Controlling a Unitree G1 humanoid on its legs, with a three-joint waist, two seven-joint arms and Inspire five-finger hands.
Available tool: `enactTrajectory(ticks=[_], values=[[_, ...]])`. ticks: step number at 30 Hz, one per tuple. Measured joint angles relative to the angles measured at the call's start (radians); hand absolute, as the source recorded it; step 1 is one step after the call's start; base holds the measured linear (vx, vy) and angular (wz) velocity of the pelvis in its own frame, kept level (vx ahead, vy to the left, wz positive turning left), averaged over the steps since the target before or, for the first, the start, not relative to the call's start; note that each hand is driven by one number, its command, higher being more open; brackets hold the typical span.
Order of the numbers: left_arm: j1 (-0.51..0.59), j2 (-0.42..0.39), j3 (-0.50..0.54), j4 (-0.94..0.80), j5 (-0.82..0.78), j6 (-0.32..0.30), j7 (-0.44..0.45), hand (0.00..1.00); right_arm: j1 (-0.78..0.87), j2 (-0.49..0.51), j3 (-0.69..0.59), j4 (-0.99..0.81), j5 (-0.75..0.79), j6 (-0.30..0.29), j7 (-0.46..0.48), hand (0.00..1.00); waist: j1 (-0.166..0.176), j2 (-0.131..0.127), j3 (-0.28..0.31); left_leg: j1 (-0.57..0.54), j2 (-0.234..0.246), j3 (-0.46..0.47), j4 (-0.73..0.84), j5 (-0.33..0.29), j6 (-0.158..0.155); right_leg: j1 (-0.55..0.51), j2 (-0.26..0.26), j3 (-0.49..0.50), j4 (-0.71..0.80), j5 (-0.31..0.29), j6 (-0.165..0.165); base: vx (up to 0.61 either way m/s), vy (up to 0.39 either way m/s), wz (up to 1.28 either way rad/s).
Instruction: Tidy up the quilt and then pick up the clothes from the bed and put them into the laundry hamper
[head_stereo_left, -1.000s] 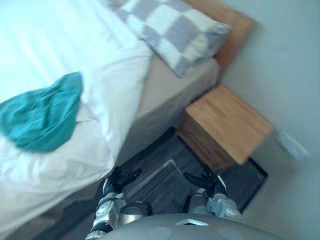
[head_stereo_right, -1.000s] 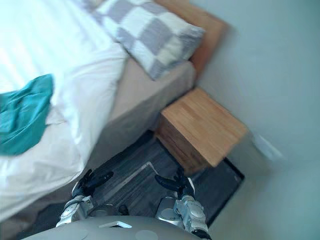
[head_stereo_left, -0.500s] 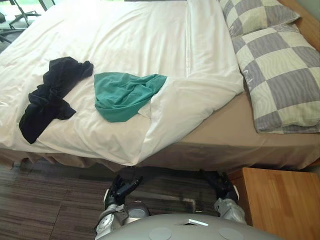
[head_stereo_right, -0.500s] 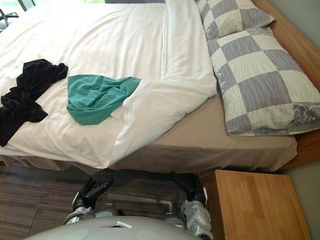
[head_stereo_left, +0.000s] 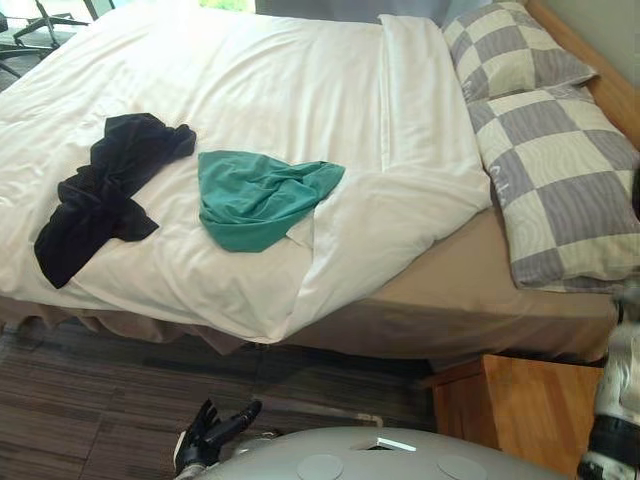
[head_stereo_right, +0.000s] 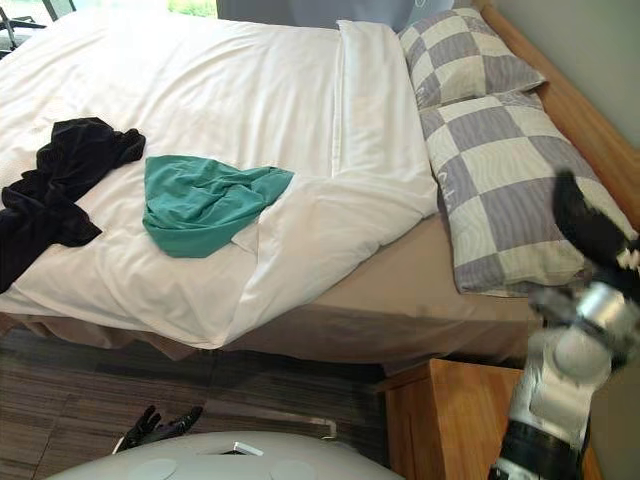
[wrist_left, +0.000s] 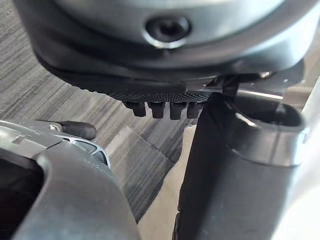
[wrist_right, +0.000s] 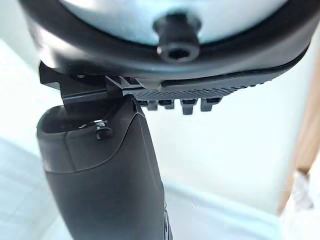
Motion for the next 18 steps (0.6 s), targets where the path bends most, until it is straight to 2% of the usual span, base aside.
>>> enactTrajectory(ticks=[2,5,8,13,18], values=[[-0.01,0.024,-0.05,-0.001,0.035,0.014,-0.006,1.0,-0.085,-0.04,0.16,0.038,-0.08,0.07,0.066,1.0,-0.004,-0.003,0.002,-0.005,0.0,-0.027,0.0,0.019,0.0,0.005,0.002,-0.018,-0.002,0.004,-0.007,-0.02,-0.1,0.26],[-0.029,0.044,-0.1,-0.002,0.058,0.027,-0.006,1.0,-0.178,-0.069,0.328,0.156,-0.146,0.142,0.151,1.0,0.002,0.005,0.009,-0.026,-0.005,-0.075,-0.001,0.038,0.005,0.013,0.003,-0.037,-0.013,0.006,-0.009,-0.05,-0.06,0.46],[-0.032,0.046,-0.112,-0.003,0.074,0.05,-0.004,1.0,-0.327,-0.074,0.464,0.342,-0.15,0.209,0.225,1.0,0.005,0.025,0.045,-0.058,-0.015,-0.127,-0.004,0.071,0.018,0.012,-0.001,-0.067,-0.02,0.008,-0.012,-0.11,-0.035,0.52],[-0.049,0.041,-0.135,-0.038,0.075,0.063,-0.006,1.0,-0.526,-0.074,0.579,0.545,-0.188,0.256,0.247,1.0,0.034,0.055,0.082,-0.118,-0.021,-0.163,-0.005,0.111,0.025,-0.023,0.001,-0.082,-0.04,0.031,-0.017,-0.13,0.013,0.19],[-0.074,0.048,-0.143,-0.084,0.067,0.065,-0.029,1.0,-0.706,-0.079,0.596,0.695,-0.227,0.268,0.246,1.0,0.043,0.066,0.165,-0.204,-0.029,-0.204,-0.006,0.155,0.056,-0.079,0.003,-0.113,-0.057,0.033,-0.02,-0.18,0.051,0.24]])
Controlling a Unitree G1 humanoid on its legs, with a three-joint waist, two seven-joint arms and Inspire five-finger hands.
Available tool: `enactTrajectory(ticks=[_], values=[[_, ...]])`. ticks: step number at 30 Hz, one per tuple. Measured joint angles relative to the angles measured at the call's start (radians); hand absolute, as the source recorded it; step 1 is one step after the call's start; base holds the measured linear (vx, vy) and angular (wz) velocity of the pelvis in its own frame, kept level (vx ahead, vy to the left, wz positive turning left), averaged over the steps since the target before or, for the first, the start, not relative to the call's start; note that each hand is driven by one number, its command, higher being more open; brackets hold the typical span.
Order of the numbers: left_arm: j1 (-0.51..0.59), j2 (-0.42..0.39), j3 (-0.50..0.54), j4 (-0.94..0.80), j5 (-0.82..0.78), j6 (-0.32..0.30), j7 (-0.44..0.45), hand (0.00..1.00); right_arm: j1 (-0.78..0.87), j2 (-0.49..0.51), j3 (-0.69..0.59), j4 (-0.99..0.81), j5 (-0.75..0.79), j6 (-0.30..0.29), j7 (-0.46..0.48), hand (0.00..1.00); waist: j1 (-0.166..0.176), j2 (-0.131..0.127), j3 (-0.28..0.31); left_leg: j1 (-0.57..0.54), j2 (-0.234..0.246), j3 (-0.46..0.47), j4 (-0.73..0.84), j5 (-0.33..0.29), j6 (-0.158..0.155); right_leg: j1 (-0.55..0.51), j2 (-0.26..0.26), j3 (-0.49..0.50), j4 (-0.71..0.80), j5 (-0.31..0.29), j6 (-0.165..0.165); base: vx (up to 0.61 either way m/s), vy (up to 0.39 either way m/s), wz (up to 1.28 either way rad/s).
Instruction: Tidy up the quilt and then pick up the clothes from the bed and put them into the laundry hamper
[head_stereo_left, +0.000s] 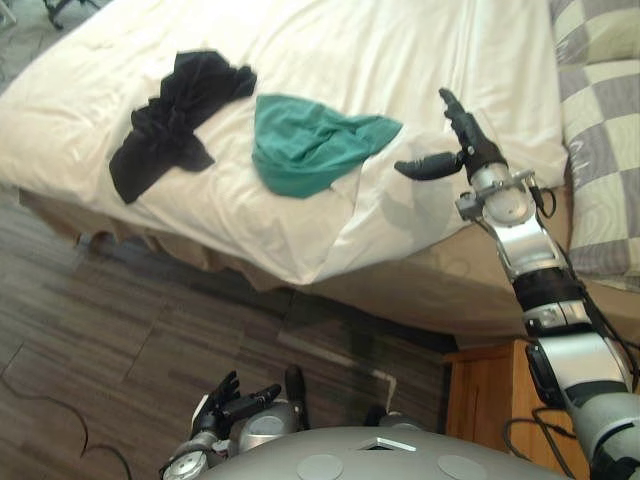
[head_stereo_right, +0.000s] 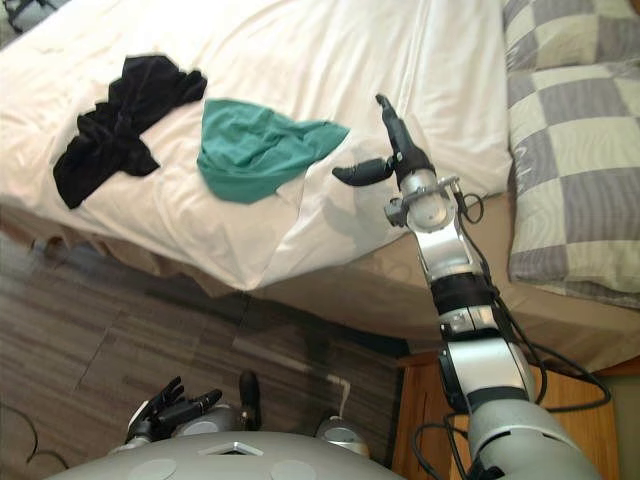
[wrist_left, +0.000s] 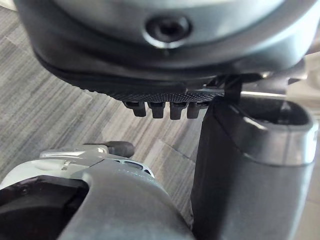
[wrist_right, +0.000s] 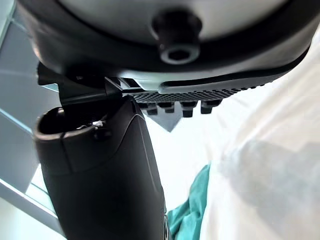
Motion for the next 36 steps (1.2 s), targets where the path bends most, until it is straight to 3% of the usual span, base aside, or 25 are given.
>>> enactTrajectory(ticks=[3,6,7,12,14,21,24,26,27,31,34,36], values=[[-0.051,0.013,0.001,-0.006,-0.006,0.004,-0.009,1.0,-0.028,-0.042,0.006,0.041,0.0,0.011,-0.005,1.0,0.05,0.01,0.05,-0.056,0.012,-0.018,0.0,0.018,0.006,-0.04,0.021,-0.003,-0.019,0.031,-0.026,-0.16,0.069,0.12],[-0.089,0.035,-0.001,-0.028,-0.043,0.021,-0.033,1.0,-0.136,-0.053,0.04,0.1,-0.001,0.012,0.001,1.0,0.066,0.011,0.117,-0.111,0.024,-0.025,0.0,0.039,0.012,-0.089,0.036,-0.005,-0.026,0.057,-0.04,-0.12,0.052,0.02],[-0.1,0.04,-0.002,-0.033,-0.047,0.023,-0.041,1.0,-0.161,-0.065,0.05,0.114,-0.005,0.013,0.006,0.0,0.071,0.012,0.13,-0.126,0.027,-0.025,0.0,0.043,0.007,-0.105,0.039,-0.005,-0.026,0.061,-0.043,-0.13,0.048,0.01],[-0.15,0.087,-0.042,-0.059,-0.12,0.015,-0.083,1.0,-0.346,-0.186,0.108,0.264,-0.189,0.037,0.087,0.0,0.095,0.058,0.222,-0.234,0.032,-0.031,0.001,0.072,0.002,-0.202,0.047,-0.017,-0.027,0.084,-0.046,-0.06,0.038,0.11],[-0.143,0.104,-0.046,-0.06,-0.145,-0.015,-0.102,1.0,-0.387,-0.238,0.109,0.275,-0.245,0.007,0.105,0.0,0.097,0.073,0.235,-0.26,0.023,-0.031,0.001,0.077,-0.001,-0.227,0.038,-0.017,-0.028,0.093,-0.036,0.04,0.053,0.03],[-0.144,0.113,-0.068,-0.101,-0.165,-0.073,-0.104,1.0,-0.343,-0.281,0.125,0.227,-0.211,-0.042,0.069,0.0,0.092,0.067,0.233,-0.239,0.012,-0.016,0.005,0.078,0.016,-0.209,0.026,-0.007,-0.03,0.092,-0.037,0.1,0.026,-0.01],[-0.142,0.093,-0.07,-0.099,-0.162,-0.064,-0.1,1.0,-0.154,-0.275,0.095,0.059,-0.145,-0.052,0.053,0.0,0.089,0.043,0.222,-0.185,0.015,0.01,0.005,0.066,0.012,-0.159,0.028,0.014,-0.045,0.089,-0.036,0.09,-0.024,-0.14],[-0.134,0.081,-0.07,-0.098,-0.146,-0.053,-0.093,1.0,0.003,-0.221,0.031,-0.074,-0.1,-0.049,0.052,0.0,0.068,0.016,0.206,-0.149,0.02,0.029,0.005,0.059,0.005,-0.13,0.029,0.03,-0.045,0.084,-0.034,0.1,-0.051,-0.25],[-0.123,0.076,-0.07,-0.09,-0.142,-0.037,-0.086,1.0,0.158,-0.144,-0.026,-0.187,-0.068,-0.046,0.044,1.0,0.046,-0.018,0.18,-0.121,0.021,0.045,0.005,0.056,0.002,-0.112,0.027,0.046,-0.041,0.075,-0.026,0.08,-0.056,-0.28],[-0.088,0.065,-0.075,-0.073,-0.082,-0.004,-0.082,1.0,0.513,0.026,-0.141,-0.382,-0.022,-0.028,0.022,1.0,-0.018,-0.069,0.091,-0.068,0.019,0.061,0.004,0.042,-0.016,-0.082,0.019,0.078,-0.02,0.041,-0.018,0.1,-0.062,-0.24],[-0.066,0.051,-0.07,-0.047,-0.017,0.002,-0.054,1.0,0.685,0.141,-0.213,-0.426,0.083,-0.031,0.017,1.0,-0.062,-0.065,0.011,-0.029,0.024,0.087,0.0,0.018,-0.021,-0.068,0.017,0.111,-0.003,0.023,-0.02,0.04,-0.015,-0.31],[-0.063,0.037,-0.062,-0.03,0.013,0.002,-0.033,1.0,0.764,0.216,-0.26,-0.422,0.174,-0.036,0.017,1.0,-0.069,-0.053,-0.008,0.02,0.029,0.118,0.0,-0.006,-0.014,-0.032,0.019,0.133,-0.005,0.017,-0.02,0.02,0.008,-0.44]])
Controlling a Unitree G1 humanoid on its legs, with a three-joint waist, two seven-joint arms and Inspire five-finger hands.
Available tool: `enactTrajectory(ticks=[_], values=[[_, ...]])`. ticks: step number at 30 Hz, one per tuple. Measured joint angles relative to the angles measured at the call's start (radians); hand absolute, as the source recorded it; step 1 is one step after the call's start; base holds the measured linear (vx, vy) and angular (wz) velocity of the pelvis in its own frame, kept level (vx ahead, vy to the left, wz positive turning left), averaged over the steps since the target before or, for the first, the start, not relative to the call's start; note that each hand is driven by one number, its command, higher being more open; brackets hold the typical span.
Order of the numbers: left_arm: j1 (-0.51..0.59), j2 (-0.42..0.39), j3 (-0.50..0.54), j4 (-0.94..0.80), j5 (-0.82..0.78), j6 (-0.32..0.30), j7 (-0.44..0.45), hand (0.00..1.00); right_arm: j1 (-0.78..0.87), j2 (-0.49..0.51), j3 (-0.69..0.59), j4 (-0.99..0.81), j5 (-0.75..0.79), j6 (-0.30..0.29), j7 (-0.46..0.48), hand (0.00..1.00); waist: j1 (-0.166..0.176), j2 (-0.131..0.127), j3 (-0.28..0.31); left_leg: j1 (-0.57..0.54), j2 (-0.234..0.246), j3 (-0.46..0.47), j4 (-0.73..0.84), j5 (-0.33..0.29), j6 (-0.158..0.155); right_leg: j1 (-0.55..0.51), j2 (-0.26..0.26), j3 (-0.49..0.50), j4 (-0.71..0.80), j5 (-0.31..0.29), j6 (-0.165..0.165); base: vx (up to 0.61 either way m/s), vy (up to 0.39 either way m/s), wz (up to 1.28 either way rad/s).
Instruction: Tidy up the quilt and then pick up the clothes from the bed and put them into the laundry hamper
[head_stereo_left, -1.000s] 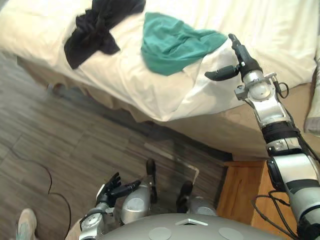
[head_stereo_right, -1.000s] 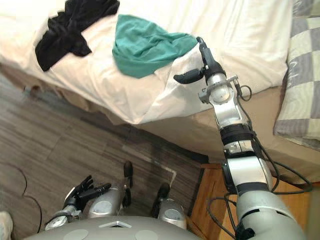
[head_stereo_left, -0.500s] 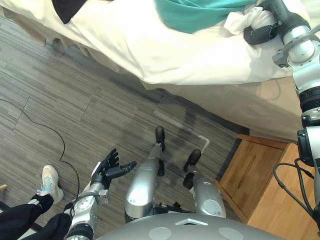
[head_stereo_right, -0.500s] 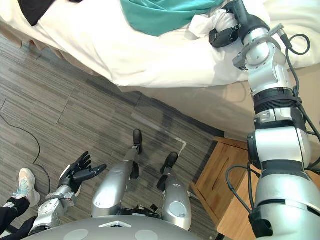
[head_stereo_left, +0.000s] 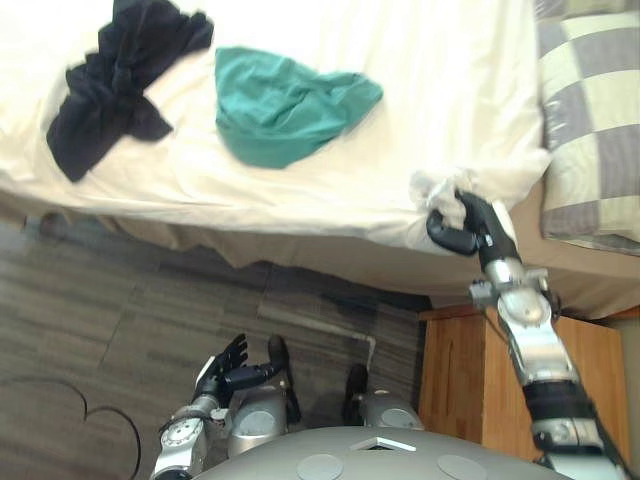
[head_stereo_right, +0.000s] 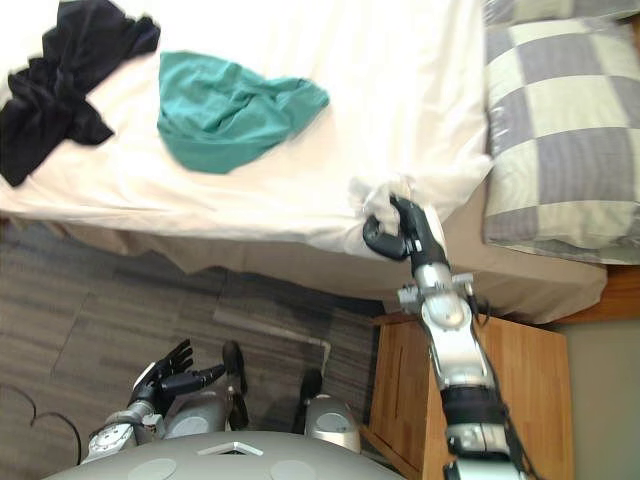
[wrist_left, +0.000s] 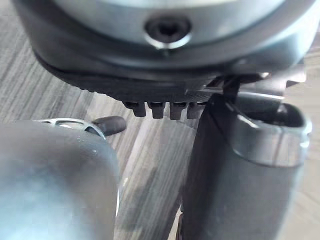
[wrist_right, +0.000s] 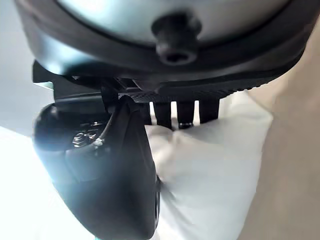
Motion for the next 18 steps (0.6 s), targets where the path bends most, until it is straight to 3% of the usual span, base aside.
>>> enactTrajectory(ticks=[4,7,12,13,16,18], values=[[0.033,-0.052,0.073,0.018,0.0,0.0,0.032,1.0,0.174,0.176,-0.06,0.067,0.222,-0.061,0.001,1.0,-0.007,0.015,-0.079,0.053,0.005,0.089,-0.001,-0.053,0.009,0.027,-0.004,0.05,-0.005,-0.005,-0.001,0.01,0.027,-0.43],[0.033,-0.086,0.11,0.019,0.0,-0.003,0.033,1.0,0.21,0.263,-0.148,0.158,0.415,-0.091,-0.004,1.0,-0.022,0.019,-0.094,0.086,0.006,0.18,-0.001,-0.07,0.012,0.047,-0.022,0.056,-0.006,-0.013,0.01,0.04,0.059,-0.07],[0.034,-0.115,0.194,0.03,-0.002,-0.003,0.041,1.0,0.237,0.336,-0.354,0.222,0.663,-0.126,-0.062,1.0,-0.023,0.011,-0.1,0.121,-0.016,0.225,-0.001,-0.1,0.021,0.072,-0.05,0.075,-0.008,-0.01,0.025,0.08,0.065,-0.14],[0.034,-0.115,0.202,0.035,-0.002,-0.003,0.043,1.0,0.24,0.337,-0.377,0.222,0.67,-0.134,-0.078,0.0,-0.024,0.01,-0.101,0.126,-0.019,0.229,-0.001,-0.105,0.022,0.074,-0.053,0.077,-0.007,-0.01,0.026,0.1,0.042,-0.19],[0.056,-0.129,0.242,0.036,-0.002,-0.003,0.059,1.0,0.245,0.337,-0.501,0.144,0.698,-0.175,-0.18,0.0,-0.027,0.007,-0.116,0.151,-0.019,0.251,-0.001,-0.123,0.013,0.083,-0.056,0.088,-0.006,0.002,0.035,0.13,0.014,-0.28],[0.066,-0.129,0.239,0.035,-0.002,-0.002,0.067,1.0,0.264,0.338,-0.544,0.002,0.696,-0.217,-0.226,0.0,-0.029,0.01,-0.12,0.165,-0.018,0.253,-0.001,-0.131,0.011,0.093,-0.056,0.081,-0.004,0.006,0.039,0.08,-0.028,-0.08]])
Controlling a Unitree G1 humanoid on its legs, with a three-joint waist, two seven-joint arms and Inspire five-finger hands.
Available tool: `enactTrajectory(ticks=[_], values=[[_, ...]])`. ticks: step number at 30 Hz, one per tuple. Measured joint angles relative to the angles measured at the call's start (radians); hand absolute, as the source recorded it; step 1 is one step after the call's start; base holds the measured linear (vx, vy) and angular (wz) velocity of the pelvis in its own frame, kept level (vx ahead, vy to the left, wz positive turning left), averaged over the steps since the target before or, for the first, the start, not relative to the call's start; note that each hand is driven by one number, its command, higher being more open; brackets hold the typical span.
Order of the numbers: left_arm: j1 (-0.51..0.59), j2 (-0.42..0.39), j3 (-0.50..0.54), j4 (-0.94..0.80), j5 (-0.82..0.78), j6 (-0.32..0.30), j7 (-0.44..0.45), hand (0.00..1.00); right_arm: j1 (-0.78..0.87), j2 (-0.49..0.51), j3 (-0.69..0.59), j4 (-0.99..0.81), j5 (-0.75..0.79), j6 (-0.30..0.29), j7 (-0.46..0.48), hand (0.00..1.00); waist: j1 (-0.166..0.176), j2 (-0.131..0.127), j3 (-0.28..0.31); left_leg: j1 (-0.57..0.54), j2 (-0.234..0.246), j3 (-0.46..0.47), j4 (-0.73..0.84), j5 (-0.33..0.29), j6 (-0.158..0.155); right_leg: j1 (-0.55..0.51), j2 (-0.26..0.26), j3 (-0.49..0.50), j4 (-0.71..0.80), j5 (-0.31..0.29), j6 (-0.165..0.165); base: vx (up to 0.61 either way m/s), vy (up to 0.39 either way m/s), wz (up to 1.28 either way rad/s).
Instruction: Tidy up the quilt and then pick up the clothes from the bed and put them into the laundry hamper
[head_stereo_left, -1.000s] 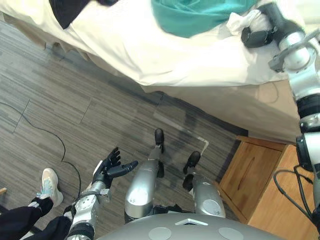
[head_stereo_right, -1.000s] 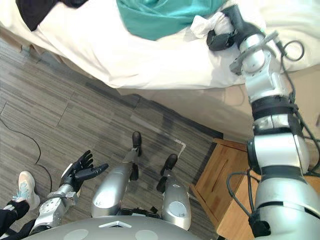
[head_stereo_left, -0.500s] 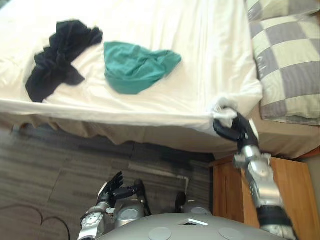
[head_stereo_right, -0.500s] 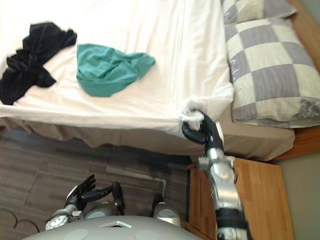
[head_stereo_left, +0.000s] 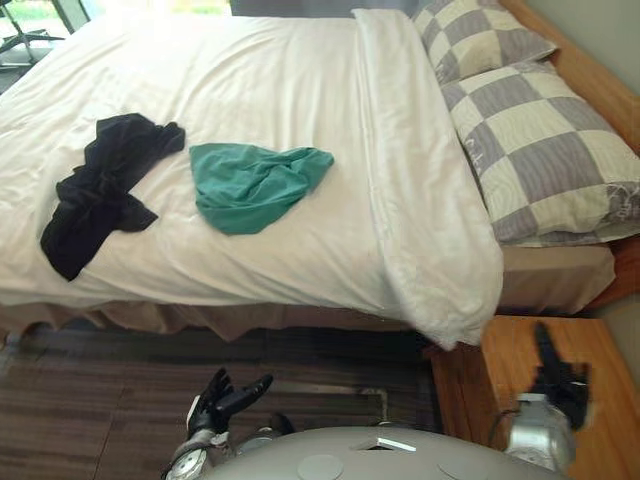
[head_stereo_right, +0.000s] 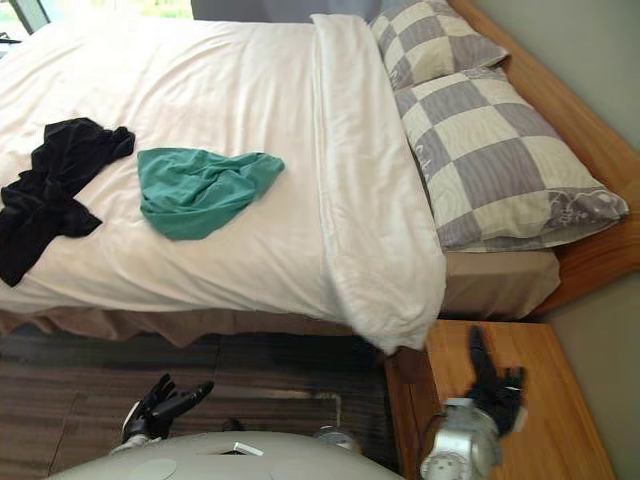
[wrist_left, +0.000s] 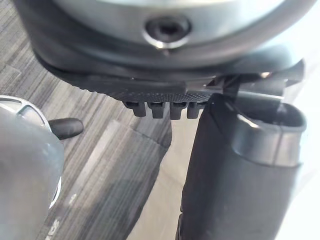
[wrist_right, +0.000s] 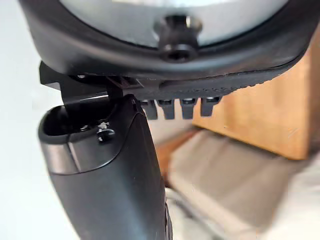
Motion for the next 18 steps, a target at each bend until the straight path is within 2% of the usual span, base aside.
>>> enactTrajectory(ticks=[2,3,5,6,8,11,14,17,18], values=[[0.008,0.004,-0.028,-0.019,-0.001,0.025,0.016,1.0,0.001,-0.004,-0.025,-0.24,-0.034,-0.044,-0.014,0.0,-0.005,0.006,-0.005,0.006,0.003,-0.006,0.0,-0.001,0.001,0.006,0.002,-0.015,0.003,0.001,0.002,0.09,-0.06,0.05],[0.007,0.006,-0.037,-0.026,-0.002,0.037,0.019,1.0,-0.001,-0.009,-0.019,-0.299,-0.051,-0.048,-0.011,0.0,-0.006,0.006,-0.005,0.006,0.003,-0.009,0.0,0.0,0.003,0.007,0.002,-0.017,0.003,0.001,0.002,0.06,-0.066,0.14],[0.005,0.019,-0.081,-0.059,-0.005,0.106,0.019,1.0,-0.033,-0.054,0.028,-0.455,-0.092,-0.029,0.039,0.0,-0.006,0.006,-0.005,0.008,0.007,-0.018,0.0,0.002,0.005,0.012,0.005,-0.035,0.006,0.001,0.002,0.05,-0.076,0.13],[0.001,0.024,-0.1,-0.072,-0.005,0.14,0.017,1.0,-0.071,-0.094,0.074,-0.496,-0.106,-0.001,0.085,0.0,-0.004,0.007,-0.005,0.011,0.009,-0.02,0.0,0.002,0.004,0.012,0.007,-0.041,0.013,0.001,0.002,0.03,-0.074,0.06],[-0.011,0.025,-0.122,-0.083,-0.006,0.184,0.008,1.0,-0.141,-0.144,0.164,-0.507,-0.109,0.056,0.167,0.0,0.008,0.008,-0.007,0.016,0.012,-0.028,0.0,0.002,0.004,0.014,0.011,-0.045,0.022,0.001,0.002,0.01,-0.048,0.06],[-0.039,0.029,-0.159,-0.089,-0.009,0.227,-0.018,1.0,-0.206,-0.156,0.31,-0.492,-0.03,0.121,0.243,0.0,0.031,0.012,-0.008,0.002,0.012,-0.059,0.0,0.007,0.001,0.012,0.011,-0.071,0.027,0.001,0.002,0.02,-0.062,0.29],[-0.047,0.028,-0.176,-0.095,-0.013,0.242,-0.031,1.0,-0.275,-0.155,0.419,-0.421,0.009,0.13,0.249,0.0,0.039,0.022,-0.004,-0.007,0.011,-0.085,0.001,0.022,0.012,0.014,0.01,-0.099,0.033,0.001,0.002,0.03,-0.049,0.31],[-0.06,0.026,-0.198,-0.095,-0.014,0.243,-0.04,1.0,-0.384,-0.153,0.494,-0.311,0.037,0.034,0.193,0.0,0.062,0.04,0.003,-0.038,0.002,-0.122,0.001,0.036,0.019,0.005,0.004,-0.122,0.031,0.0,0.0,0.02,-0.036,0.37],[-0.076,0.029,-0.229,-0.095,-0.015,0.243,-0.042,1.0,-0.472,-0.155,0.491,-0.26,0.036,-0.027,0.144,0.0,0.082,0.056,0.015,-0.069,-0.003,-0.133,0.001,0.046,0.026,-0.02,0.0,-0.122,0.031,-0.001,-0.002,-0.02,-0.009,0.23]])
